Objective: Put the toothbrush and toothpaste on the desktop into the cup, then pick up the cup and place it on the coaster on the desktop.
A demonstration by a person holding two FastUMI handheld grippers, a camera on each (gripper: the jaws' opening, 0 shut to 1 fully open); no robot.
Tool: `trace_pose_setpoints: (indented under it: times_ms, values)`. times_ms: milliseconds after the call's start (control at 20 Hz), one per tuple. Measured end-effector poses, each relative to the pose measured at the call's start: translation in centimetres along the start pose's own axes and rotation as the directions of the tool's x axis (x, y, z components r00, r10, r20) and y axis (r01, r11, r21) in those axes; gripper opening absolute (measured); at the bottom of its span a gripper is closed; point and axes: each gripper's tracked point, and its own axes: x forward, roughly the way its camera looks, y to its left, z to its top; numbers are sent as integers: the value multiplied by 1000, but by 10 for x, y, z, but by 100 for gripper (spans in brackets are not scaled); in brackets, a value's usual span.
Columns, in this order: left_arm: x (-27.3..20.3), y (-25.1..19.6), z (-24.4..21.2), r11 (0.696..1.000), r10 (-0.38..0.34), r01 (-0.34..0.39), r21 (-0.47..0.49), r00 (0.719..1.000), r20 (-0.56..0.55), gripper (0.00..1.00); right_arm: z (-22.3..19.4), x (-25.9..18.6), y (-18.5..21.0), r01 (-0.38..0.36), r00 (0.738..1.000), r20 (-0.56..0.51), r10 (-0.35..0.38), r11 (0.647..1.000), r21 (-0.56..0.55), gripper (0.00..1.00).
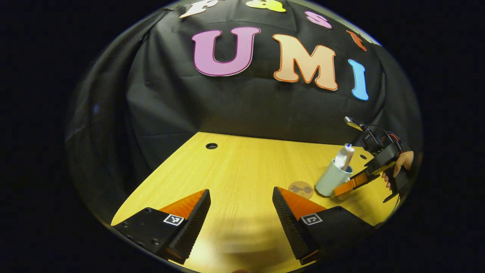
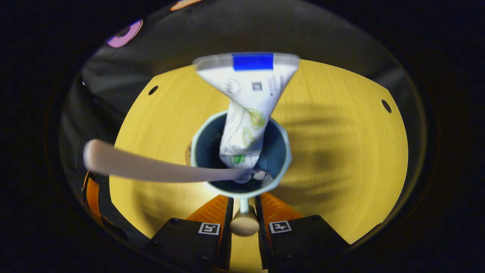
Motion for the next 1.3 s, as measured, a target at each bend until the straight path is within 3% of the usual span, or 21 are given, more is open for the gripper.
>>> trace_pose_setpoints:
  times_ms: [100,150,200,350,400,450,650,950,1000,1050,1250,1300]
  values:
    - [1,11,-1,1000,6,-6,-14,1000,-2,95,2,-5,-4,15,1000,3,-15,999,-28,33]
    - [1,16,-3,1000,9,-9,-21,1000,-7,95,-3,-4,-7,36,999,-21,-37,998,-49,28]
    - [2,18,-5,999,13,-14,-29,1000,-11,95,-8,-3,-12,57,997,-42,-60,997,-58,32]
    - [0,30,-7,999,21,-21,-50,1000,-7,95,-13,6,-10,95,992,-78,-100,993,-72,33]
    - [1,31,-7,998,19,-19,-59,1000,-6,95,-11,7,-11,103,991,-79,-108,993,-62,29]
    - [2,31,-10,998,17,-18,-65,1000,-13,95,-10,8,-10,107,990,-84,-110,993,-42,33]
    - [4,32,-14,997,15,-17,-69,999,-32,96,-16,15,-9,98,987,-122,-102,994,-41,35]
    - [5,33,-15,998,22,-25,-61,999,-41,95,-7,18,1,51,997,-60,-55,997,-55,33]
    - [5,33,-15,998,22,-25,-63,999,-41,95,-5,18,6,36,998,-52,-39,998,-49,29]
    - [4,34,-16,998,21,-23,-64,999,-42,95,-3,19,11,25,999,-41,-27,999,-43,32]
    - [6,35,-14,998,18,-21,-62,999,-47,95,-1,23,30,20,998,-50,-25,996,-93,28]
    - [6,35,-14,998,19,-21,-62,999,-47,95,0,25,35,11,999,-52,-16,996,-90,36]
